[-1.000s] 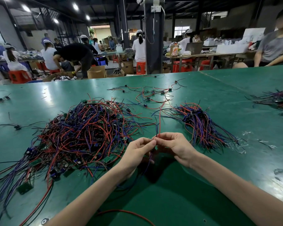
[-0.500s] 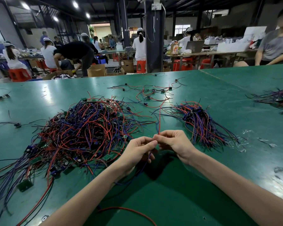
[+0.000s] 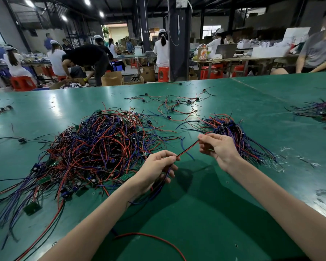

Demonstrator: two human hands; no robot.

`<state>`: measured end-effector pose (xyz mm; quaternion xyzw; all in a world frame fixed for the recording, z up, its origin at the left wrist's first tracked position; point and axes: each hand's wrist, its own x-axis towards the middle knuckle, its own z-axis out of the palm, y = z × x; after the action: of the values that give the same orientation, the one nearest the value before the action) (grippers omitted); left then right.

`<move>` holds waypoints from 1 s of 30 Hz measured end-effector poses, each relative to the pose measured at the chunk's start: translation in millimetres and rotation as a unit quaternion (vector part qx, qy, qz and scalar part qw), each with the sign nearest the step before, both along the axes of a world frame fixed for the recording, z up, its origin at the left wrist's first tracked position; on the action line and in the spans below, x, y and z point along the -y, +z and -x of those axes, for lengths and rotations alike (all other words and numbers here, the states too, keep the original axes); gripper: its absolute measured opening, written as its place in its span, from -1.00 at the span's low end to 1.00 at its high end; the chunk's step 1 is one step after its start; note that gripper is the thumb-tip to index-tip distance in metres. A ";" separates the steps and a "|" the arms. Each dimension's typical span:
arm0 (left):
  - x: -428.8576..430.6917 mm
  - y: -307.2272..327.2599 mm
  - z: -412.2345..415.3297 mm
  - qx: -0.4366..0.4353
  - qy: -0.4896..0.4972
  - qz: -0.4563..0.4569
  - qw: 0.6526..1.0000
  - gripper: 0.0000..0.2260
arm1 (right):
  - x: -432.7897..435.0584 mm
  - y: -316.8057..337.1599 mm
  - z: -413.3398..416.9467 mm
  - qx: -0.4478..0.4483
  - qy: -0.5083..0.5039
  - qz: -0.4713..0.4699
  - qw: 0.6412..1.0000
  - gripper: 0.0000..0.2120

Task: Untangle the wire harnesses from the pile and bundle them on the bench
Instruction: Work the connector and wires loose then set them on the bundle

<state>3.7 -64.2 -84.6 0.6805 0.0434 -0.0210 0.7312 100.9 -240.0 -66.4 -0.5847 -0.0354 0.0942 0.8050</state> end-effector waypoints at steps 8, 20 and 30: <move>-3.3 0.6 -1.0 0.017 -0.011 -0.042 0.999 -0.89 | 7.6 -0.2 -11.7 0.007 -0.024 -0.025 0.999 -0.93; -3.9 -1.4 -0.8 0.012 -0.002 -0.039 0.999 -0.90 | 11.9 0.4 -13.0 0.008 -0.004 -0.056 0.998 -0.94; -5.5 -2.2 0.2 0.027 0.021 -0.044 0.998 -0.91 | 11.8 -2.1 -14.3 0.004 0.021 -0.061 0.998 -0.89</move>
<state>3.6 -58.7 -86.8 0.7110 0.0388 0.0144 0.7019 115.2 -251.7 -68.6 -0.5337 -0.0562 0.1064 0.8371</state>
